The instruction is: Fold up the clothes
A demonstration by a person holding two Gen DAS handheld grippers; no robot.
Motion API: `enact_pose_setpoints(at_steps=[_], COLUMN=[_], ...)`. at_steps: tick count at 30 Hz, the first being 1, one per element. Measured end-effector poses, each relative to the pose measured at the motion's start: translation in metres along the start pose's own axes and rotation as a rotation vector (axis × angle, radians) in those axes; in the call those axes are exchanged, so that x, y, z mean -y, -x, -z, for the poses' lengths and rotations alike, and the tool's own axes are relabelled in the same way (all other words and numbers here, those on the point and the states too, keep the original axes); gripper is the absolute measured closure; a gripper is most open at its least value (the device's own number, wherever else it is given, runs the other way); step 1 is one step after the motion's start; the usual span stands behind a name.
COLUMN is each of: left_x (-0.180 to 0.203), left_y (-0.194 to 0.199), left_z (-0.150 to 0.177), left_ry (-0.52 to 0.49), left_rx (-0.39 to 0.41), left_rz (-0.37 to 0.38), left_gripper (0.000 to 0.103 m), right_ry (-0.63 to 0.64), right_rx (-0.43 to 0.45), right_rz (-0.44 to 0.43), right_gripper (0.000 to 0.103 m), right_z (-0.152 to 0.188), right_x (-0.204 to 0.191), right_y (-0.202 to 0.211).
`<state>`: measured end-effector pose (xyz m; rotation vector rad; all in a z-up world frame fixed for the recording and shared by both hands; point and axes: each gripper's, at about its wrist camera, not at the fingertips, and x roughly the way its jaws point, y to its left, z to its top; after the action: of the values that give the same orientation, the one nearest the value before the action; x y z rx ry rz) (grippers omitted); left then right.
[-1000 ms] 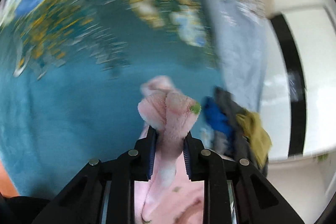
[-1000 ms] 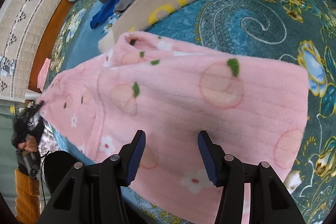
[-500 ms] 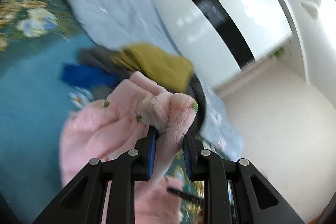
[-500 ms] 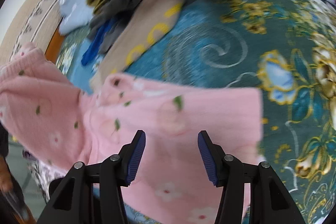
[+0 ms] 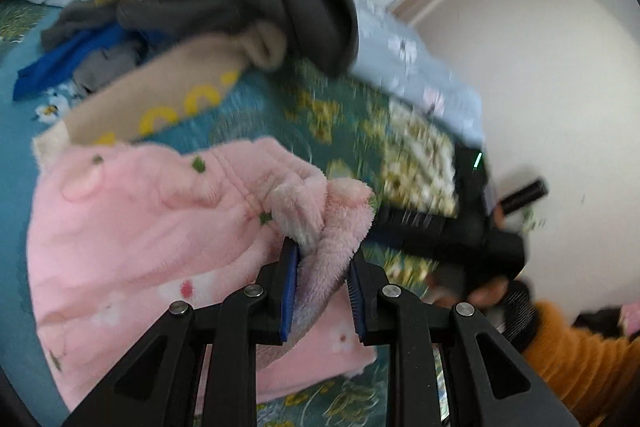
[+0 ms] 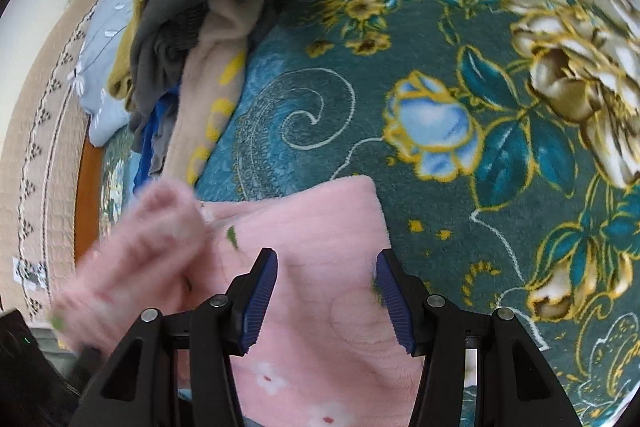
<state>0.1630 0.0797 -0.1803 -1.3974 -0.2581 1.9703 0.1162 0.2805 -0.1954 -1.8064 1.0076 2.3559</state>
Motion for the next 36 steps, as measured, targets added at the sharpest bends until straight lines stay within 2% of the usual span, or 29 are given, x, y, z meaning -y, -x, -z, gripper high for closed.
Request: enact_pose_setpoints(at_steps=[4, 6, 9, 11, 14, 17, 21, 25, 28, 31, 32, 34, 36], left_x=[0.0, -0.002, -0.004, -0.004, -0.005, -0.013, -0.047, -0.107, -0.152, -0.184, -0.193, -0.213, -0.226], left_y=[-0.032, -0.039, -0.047, -0.048, -0.039, -0.019, 0.023, 0.066, 0.087, 0.093, 0.092, 0.092, 0.098], left_z=[0.015, 0.018, 0.023, 0.024, 0.026, 0.024, 0.018, 0.026, 0.046, 0.074, 0.084, 0.102, 0.111], left_ry=[-0.012, 0.001, 0.022, 0.032, 0.061, 0.116, 0.227, 0.405, 0.545, 0.652, 0.692, 0.802, 0.875], left_rx=[-0.137, -0.181, -0.245, -0.271, -0.267, -0.224, -0.105, 0.026, 0.069, 0.079, 0.08, 0.091, 0.14], left_rz=[-0.035, -0.045, -0.047, -0.035, -0.004, 0.042, 0.063, -0.027, -0.106, -0.134, -0.129, -0.064, -0.008], left_gripper=[0.078, 0.078, 0.065, 0.058, 0.057, 0.057, 0.057, 0.057, 0.057, 0.057, 0.057, 0.057, 0.057], right_ry=[-0.002, -0.005, -0.004, 0.012, 0.049, 0.085, 0.074, 0.06, 0.066, 0.06, 0.046, 0.045, 0.052], right_rx=[0.005, 0.004, -0.006, -0.02, -0.049, -0.088, -0.134, -0.219, -0.256, -0.281, -0.287, -0.296, -0.306], right_rz=[-0.023, -0.043, -0.083, -0.112, -0.153, -0.176, -0.227, -0.313, -0.285, -0.253, -0.261, -0.28, -0.289], right_gripper=[0.047, 0.047, 0.047, 0.047, 0.047, 0.047, 0.041, 0.033, 0.032, 0.032, 0.032, 0.031, 0.031], right_z=[-0.001, -0.001, -0.002, -0.002, -0.002, 0.001, 0.005, 0.007, 0.003, -0.001, -0.002, -0.003, -0.002], right_x=[0.001, 0.001, -0.004, -0.01, -0.021, -0.029, -0.03, -0.036, -0.042, -0.045, -0.046, -0.052, -0.058], right_y=[0.001, 0.001, 0.002, 0.001, -0.002, -0.009, -0.017, -0.031, -0.047, -0.063, -0.066, -0.07, -0.074])
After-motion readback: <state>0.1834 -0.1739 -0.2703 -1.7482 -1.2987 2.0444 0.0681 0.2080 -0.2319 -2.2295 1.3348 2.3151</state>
